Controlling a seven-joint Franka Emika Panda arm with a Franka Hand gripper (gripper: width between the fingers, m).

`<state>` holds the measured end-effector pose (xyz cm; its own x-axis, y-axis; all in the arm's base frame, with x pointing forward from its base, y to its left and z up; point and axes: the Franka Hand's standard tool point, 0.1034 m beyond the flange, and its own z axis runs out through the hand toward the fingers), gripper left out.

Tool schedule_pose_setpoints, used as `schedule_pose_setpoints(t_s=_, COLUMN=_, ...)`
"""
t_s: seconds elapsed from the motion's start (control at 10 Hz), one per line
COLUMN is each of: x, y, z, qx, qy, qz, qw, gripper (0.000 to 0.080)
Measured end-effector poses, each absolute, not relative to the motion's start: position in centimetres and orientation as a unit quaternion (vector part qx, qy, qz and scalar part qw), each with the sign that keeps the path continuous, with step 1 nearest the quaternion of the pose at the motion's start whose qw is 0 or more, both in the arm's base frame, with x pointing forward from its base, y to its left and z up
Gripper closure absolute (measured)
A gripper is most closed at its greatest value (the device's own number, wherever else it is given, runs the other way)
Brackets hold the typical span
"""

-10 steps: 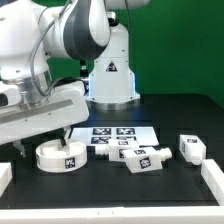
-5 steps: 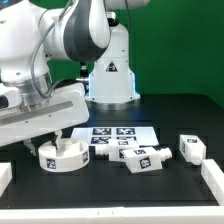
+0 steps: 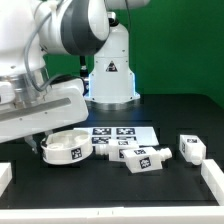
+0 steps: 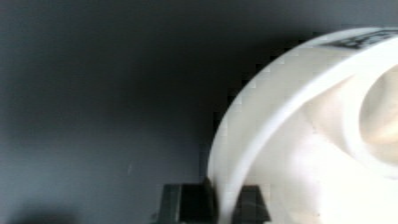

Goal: Assemble stool

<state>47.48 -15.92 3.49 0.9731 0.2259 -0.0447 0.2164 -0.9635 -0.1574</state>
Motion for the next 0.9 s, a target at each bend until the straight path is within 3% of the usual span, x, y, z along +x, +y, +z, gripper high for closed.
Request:
schedule_pose_setpoints(t_s=0.3, x=52.5, y=-13.2, z=5.2, qx=-0.995, qy=-0.031, qz=0.043, qw=0.085, gripper=0.0774)
schedule_pose_setpoints(t_s=0.5, x=56.2, y=-9.5, z=5.8, qx=-0.995, qy=0.015, qz=0.049, qw=0.084, gripper=0.0774)
schedule_pose_setpoints(t_s=0.9, x=55.7, y=-8.5, z=5.0, qx=-0.996, qy=0.016, qz=0.043, qw=0.08, gripper=0.0774)
